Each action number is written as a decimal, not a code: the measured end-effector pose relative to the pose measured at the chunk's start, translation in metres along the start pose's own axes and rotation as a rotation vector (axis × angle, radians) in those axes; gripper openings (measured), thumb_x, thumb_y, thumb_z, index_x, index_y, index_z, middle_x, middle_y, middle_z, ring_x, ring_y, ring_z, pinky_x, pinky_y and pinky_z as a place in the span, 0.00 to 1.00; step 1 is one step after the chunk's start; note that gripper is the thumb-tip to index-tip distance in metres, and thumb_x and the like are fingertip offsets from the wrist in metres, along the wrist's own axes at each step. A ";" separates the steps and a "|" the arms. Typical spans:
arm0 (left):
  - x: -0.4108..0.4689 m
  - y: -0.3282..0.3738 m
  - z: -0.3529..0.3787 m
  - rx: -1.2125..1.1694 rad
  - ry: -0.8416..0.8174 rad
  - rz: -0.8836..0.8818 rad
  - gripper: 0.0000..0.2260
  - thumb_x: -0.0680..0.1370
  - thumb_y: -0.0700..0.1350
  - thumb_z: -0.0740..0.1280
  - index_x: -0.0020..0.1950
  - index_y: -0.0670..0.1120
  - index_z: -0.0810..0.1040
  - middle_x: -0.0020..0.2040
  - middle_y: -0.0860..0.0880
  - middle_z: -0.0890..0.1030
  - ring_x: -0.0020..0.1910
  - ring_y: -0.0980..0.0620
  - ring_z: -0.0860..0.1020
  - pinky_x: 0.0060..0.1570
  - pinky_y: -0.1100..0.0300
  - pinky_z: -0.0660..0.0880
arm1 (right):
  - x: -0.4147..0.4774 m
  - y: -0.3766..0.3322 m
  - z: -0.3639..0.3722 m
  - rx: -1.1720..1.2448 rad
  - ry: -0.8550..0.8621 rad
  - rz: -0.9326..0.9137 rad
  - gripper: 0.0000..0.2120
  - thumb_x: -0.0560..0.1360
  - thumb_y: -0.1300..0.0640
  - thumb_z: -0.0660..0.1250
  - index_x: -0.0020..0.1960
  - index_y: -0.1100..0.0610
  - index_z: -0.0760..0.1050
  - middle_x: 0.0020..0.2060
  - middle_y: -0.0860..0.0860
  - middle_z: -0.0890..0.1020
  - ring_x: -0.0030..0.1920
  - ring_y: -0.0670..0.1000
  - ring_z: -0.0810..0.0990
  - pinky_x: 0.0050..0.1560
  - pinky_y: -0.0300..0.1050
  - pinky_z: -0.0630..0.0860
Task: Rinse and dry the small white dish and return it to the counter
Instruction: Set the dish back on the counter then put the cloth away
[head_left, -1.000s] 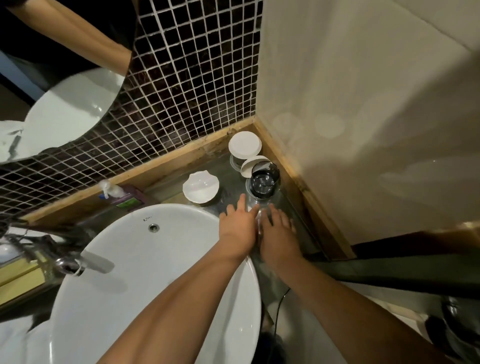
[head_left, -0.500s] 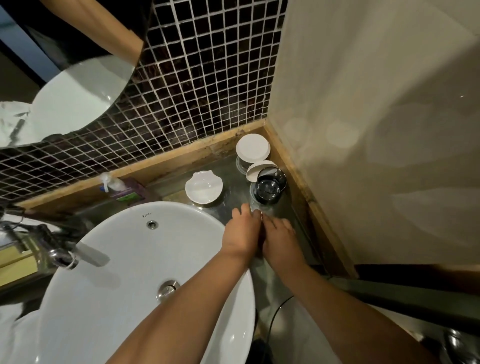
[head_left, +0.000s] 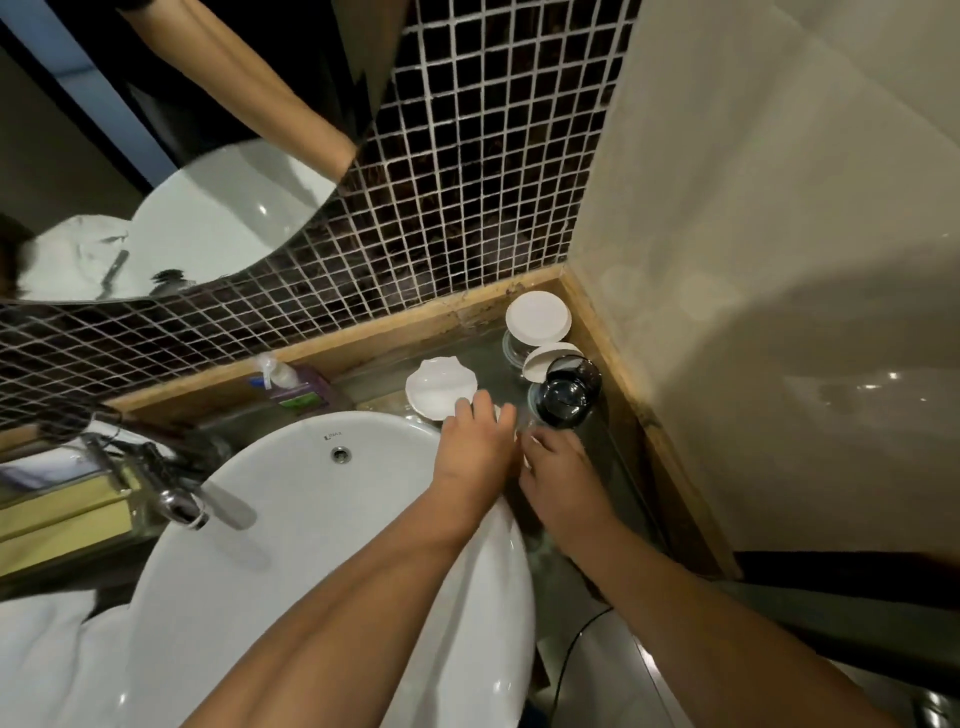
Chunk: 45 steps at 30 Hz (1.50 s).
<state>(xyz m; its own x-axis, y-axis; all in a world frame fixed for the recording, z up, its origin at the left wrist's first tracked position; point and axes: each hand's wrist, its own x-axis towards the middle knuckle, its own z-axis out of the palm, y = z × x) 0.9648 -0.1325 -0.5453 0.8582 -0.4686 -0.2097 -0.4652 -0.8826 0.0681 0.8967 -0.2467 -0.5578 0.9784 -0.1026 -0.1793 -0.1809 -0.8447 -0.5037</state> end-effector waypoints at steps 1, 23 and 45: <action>0.001 -0.013 -0.005 -0.015 -0.002 -0.032 0.14 0.79 0.40 0.60 0.65 0.44 0.67 0.61 0.39 0.69 0.57 0.39 0.70 0.52 0.49 0.72 | 0.009 -0.011 -0.001 0.039 -0.005 -0.003 0.17 0.82 0.58 0.62 0.70 0.57 0.75 0.69 0.55 0.75 0.70 0.56 0.69 0.70 0.49 0.66; 0.039 -0.081 0.020 -0.461 0.057 -0.228 0.23 0.73 0.38 0.72 0.67 0.51 0.76 0.66 0.47 0.75 0.64 0.45 0.71 0.61 0.54 0.70 | 0.080 -0.035 0.029 0.091 0.086 0.026 0.23 0.77 0.55 0.73 0.71 0.55 0.75 0.62 0.52 0.82 0.64 0.55 0.76 0.66 0.49 0.72; 0.014 -0.117 0.017 -0.325 0.212 -0.241 0.17 0.77 0.51 0.63 0.65 0.53 0.79 0.62 0.53 0.80 0.61 0.50 0.75 0.59 0.53 0.70 | 0.123 -0.067 0.042 0.012 -0.006 -0.149 0.20 0.77 0.51 0.72 0.68 0.51 0.77 0.64 0.50 0.81 0.64 0.53 0.75 0.64 0.48 0.72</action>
<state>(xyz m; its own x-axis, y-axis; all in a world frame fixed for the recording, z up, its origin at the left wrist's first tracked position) 1.0271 -0.0352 -0.5726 0.9748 -0.2163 -0.0549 -0.1839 -0.9180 0.3515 1.0249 -0.1804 -0.5811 0.9939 0.0268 -0.1067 -0.0347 -0.8439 -0.5354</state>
